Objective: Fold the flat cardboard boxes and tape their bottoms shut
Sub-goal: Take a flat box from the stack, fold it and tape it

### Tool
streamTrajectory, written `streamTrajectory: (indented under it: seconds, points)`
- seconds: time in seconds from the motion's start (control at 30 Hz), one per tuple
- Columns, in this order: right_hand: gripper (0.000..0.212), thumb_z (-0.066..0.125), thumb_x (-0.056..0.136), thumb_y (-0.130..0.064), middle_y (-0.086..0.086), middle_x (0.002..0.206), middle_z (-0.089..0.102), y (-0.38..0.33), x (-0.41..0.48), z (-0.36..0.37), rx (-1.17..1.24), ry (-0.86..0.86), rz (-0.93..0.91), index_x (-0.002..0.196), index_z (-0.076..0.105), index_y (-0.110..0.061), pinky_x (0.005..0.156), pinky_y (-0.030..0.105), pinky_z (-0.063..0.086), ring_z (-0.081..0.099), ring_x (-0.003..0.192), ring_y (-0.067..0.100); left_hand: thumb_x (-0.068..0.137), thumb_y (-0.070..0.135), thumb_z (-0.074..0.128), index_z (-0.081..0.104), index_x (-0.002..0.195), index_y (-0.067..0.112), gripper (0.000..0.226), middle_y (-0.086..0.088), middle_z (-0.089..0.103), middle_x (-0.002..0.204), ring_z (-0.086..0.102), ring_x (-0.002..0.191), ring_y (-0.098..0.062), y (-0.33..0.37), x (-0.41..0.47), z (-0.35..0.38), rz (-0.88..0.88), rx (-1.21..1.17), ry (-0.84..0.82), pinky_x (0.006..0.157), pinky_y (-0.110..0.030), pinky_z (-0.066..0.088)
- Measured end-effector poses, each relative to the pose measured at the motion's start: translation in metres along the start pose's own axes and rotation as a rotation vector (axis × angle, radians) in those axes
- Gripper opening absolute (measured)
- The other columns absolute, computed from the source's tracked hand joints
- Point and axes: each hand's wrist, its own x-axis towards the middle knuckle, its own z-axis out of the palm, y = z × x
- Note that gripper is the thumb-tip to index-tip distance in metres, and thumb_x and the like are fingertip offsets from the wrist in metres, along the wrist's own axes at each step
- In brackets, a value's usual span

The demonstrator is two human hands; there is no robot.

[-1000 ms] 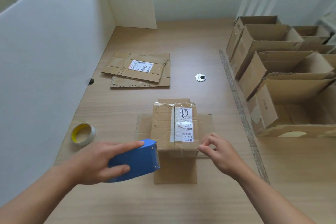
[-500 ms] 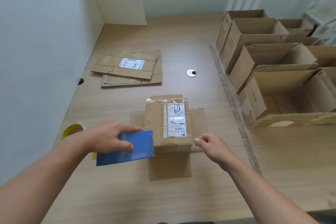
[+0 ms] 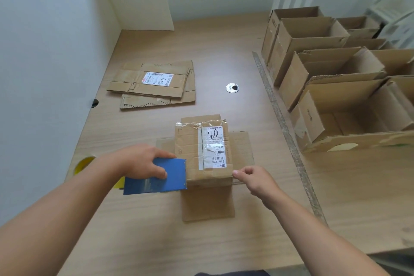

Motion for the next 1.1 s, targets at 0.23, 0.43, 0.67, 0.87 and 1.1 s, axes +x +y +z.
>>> streamTrajectory:
  seconds: [0.23, 0.43, 0.67, 0.87, 1.1]
  points:
    - [0.024, 0.069, 0.088, -0.044, 0.007, 0.111, 0.057, -0.001, -0.001, 0.014, -0.052, 0.175, -0.036, 0.095, 0.063, -0.022, 0.083, 0.029, 0.043, 0.056, 0.096, 0.019, 0.086, 0.054, 0.061, 0.037, 0.142, 0.056, 0.061, 0.006, 0.055, 0.129, 0.054, 0.11, -0.017, 0.003, -0.004, 0.001, -0.009, 0.002, 0.009, 0.097, -0.039, 0.049]
    - [0.031, 0.073, 0.088, -0.037, 0.003, 0.081, 0.061, 0.0, -0.01, 0.01, -0.007, 0.213, -0.108, 0.076, 0.055, -0.015, 0.068, 0.033, 0.039, 0.056, 0.079, 0.021, 0.087, 0.053, 0.061, 0.037, 0.143, 0.056, 0.061, 0.007, 0.054, 0.13, 0.053, 0.11, -0.016, 0.004, -0.007, 0.003, -0.011, 0.002, 0.03, 0.095, -0.037, 0.048]
    - [0.017, 0.066, 0.094, -0.026, 0.002, 0.093, 0.055, -0.004, -0.02, 0.028, -0.08, 0.238, -0.178, 0.078, 0.062, -0.02, 0.076, 0.025, 0.032, 0.052, 0.088, 0.014, 0.087, 0.053, 0.06, 0.036, 0.142, 0.057, 0.061, 0.009, 0.053, 0.125, 0.053, 0.105, -0.015, 0.003, -0.01, 0.005, -0.014, -0.026, 0.031, 0.088, -0.033, 0.048]
    - [0.016, 0.069, 0.092, -0.024, -0.002, 0.096, 0.049, 0.0, -0.012, 0.025, -0.075, 0.212, -0.166, 0.077, 0.067, -0.019, 0.083, 0.029, 0.041, 0.057, 0.098, 0.021, 0.087, 0.052, 0.062, 0.036, 0.142, 0.057, 0.061, 0.008, 0.054, 0.127, 0.054, 0.107, -0.015, 0.003, -0.01, 0.005, -0.014, -0.049, 0.031, 0.094, -0.037, 0.049]
    - [0.022, 0.068, 0.09, -0.03, -0.004, 0.117, 0.046, 0.003, -0.003, 0.024, -0.53, 0.345, -0.43, 0.109, 0.06, -0.023, 0.084, 0.039, 0.039, 0.044, 0.11, 0.022, 0.085, 0.053, 0.061, 0.035, 0.142, 0.059, 0.062, 0.009, 0.055, 0.128, 0.054, 0.11, -0.016, -0.003, -0.008, 0.008, -0.021, -0.066, 0.038, 0.098, -0.04, 0.048]
